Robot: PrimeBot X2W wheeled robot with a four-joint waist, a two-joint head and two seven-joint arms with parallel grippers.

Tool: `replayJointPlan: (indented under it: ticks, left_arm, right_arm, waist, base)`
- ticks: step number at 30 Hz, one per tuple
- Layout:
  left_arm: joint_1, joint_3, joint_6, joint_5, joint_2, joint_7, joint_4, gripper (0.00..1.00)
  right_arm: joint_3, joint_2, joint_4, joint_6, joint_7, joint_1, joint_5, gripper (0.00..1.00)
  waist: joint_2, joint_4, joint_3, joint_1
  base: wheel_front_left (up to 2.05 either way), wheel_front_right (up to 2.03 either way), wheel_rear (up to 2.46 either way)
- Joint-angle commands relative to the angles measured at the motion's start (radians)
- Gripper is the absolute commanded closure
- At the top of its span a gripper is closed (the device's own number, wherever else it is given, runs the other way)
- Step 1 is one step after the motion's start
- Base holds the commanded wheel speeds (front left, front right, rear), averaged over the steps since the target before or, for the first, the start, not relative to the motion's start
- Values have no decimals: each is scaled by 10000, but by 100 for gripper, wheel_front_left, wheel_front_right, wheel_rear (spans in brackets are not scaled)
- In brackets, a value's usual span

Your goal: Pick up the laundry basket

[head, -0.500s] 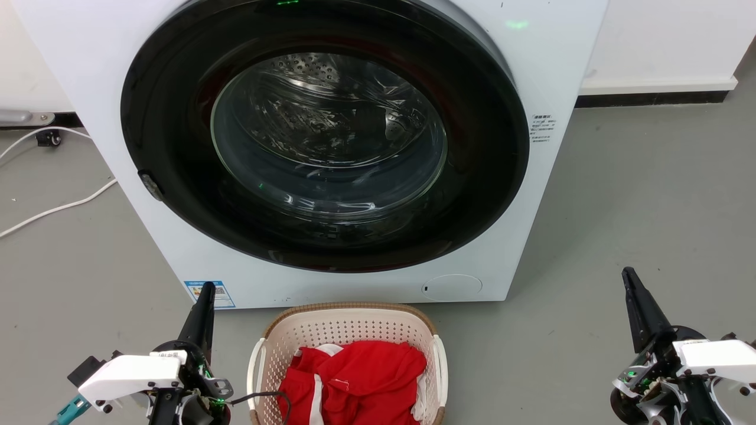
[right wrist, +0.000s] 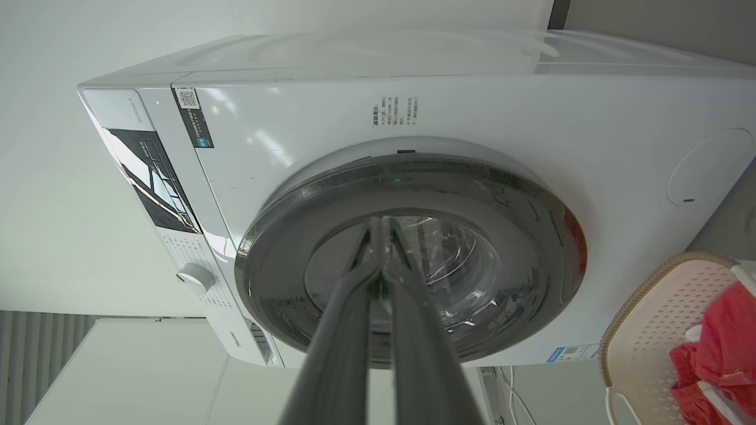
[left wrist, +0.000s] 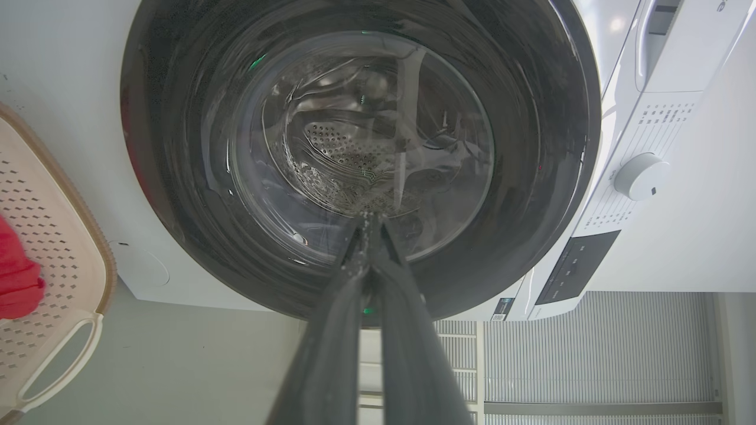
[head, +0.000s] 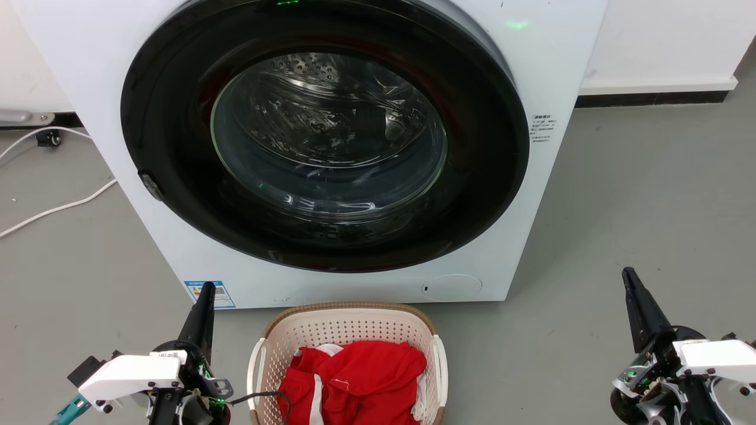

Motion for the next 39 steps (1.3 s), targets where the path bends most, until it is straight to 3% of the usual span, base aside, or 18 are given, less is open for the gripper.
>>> replayJointPlan:
  ticks: [1,9,13,29,39]
  left_arm:
    - [0,0,0,0,0,0,0,0]
    - [209,-108,11,123,-35,-238,105,0]
    - [170,-47,10,728,-33,-440,18,0]
    - [71,-295,553,4433,-22,-1202,-781,0]
    - [101,-620,807,6224,-16,-1589,-989,0]
  right_arm:
    - [0,0,0,0,0,0,0,0]
    - [19,29,190,-2,-233,246,-170,0]
    - [-62,25,100,-2,-435,216,-787,0]
    - [184,11,-969,-2,-1198,305,-5379,0]
    - [305,2,-1172,-2,-1584,420,-7385,0]
  waist:
    - [-1,0,0,0]
    - [-1,0,9,0]
    - [-1,-1,21,0]
    - [-1,-13,98,0]
    - [-1,-34,104,0]
  base:
    - [0,0,0]
    - [0,0,0]
    - [0,0,0]
    - [0,0,0]
    - [0,0,0]
